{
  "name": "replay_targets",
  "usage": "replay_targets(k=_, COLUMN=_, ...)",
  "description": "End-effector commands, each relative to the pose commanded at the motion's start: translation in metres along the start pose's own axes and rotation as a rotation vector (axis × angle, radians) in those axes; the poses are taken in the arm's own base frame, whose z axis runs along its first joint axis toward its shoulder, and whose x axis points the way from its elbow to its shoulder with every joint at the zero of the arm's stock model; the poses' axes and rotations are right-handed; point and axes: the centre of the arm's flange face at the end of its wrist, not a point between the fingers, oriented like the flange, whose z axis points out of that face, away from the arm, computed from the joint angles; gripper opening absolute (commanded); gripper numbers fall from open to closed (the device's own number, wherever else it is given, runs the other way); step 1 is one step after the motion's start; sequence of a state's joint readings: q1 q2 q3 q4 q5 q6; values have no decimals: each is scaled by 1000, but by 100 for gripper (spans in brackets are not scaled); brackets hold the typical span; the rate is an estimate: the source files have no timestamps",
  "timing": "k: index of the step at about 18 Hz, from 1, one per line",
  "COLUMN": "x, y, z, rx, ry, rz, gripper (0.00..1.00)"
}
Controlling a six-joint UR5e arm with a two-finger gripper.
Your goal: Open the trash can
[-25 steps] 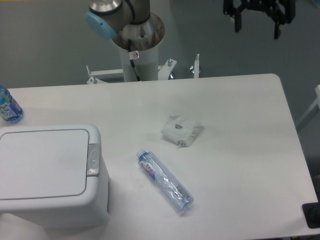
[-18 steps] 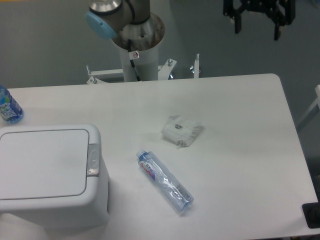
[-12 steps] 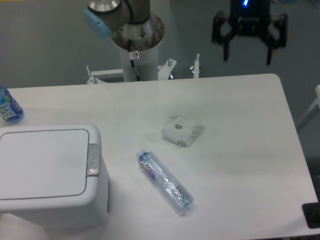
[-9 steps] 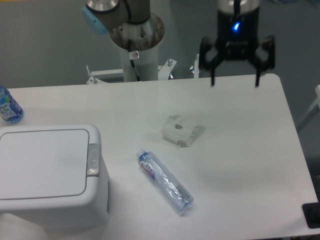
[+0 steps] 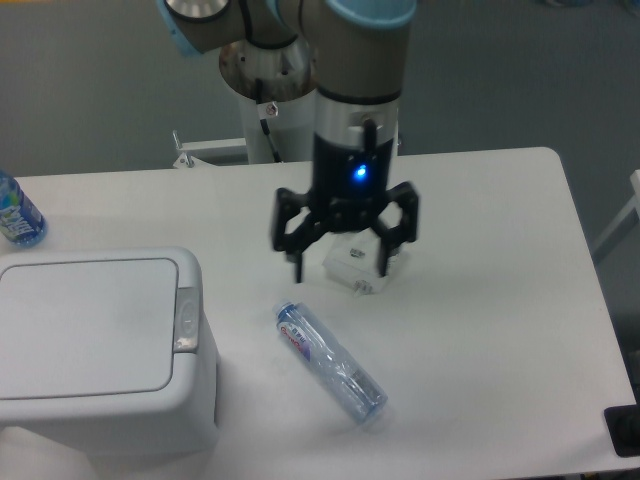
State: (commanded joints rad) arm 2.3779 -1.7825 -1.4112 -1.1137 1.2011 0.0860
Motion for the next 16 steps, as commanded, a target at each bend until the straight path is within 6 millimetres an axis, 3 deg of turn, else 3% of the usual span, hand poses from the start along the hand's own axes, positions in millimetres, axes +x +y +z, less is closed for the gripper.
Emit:
replay_targets(k=2, x=10, y=1, z=16, rx=-19, ry=11, rz=14, gripper=100)
replay_targets(k=5, x=29, y=3, z=22, rx=-27, ry=26, rz=39, gripper=100)
replay_targets(k=16, x=37, y=6, z=42, rx=-58, ry=35, rz=50, gripper=100)
